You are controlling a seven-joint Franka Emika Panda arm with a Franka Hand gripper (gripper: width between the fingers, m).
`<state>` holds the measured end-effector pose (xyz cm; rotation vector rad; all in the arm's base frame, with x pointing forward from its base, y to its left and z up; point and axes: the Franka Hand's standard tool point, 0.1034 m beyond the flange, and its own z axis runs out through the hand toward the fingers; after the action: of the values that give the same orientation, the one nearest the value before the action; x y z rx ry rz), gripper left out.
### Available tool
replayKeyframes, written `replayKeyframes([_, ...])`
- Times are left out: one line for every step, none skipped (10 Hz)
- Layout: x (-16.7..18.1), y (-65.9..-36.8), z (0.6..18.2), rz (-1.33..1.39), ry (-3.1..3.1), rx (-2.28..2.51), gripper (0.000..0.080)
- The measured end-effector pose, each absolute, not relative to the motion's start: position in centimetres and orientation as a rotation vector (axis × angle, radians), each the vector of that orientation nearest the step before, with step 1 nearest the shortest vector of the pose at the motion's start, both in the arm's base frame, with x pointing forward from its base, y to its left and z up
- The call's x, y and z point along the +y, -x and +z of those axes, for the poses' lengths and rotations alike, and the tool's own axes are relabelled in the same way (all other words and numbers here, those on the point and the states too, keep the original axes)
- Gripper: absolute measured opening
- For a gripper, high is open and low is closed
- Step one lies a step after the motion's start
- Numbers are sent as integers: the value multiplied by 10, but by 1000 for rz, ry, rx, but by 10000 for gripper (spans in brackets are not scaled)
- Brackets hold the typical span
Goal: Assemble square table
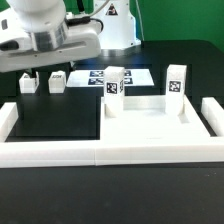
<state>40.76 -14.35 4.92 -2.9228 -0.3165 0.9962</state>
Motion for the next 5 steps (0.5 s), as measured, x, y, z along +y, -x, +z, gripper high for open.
replayKeyframes([-140, -405, 47, 1127, 2862, -321, 649])
replayKeyframes([-144, -403, 40, 1223, 2820, -316, 649])
replayKeyframes([-148, -401, 34, 1295, 2787, -299, 649])
replayKeyframes([-144, -405, 33, 1289, 2790, -312, 649])
replayKeyframes([-142, -406, 33, 1281, 2788, -333, 649])
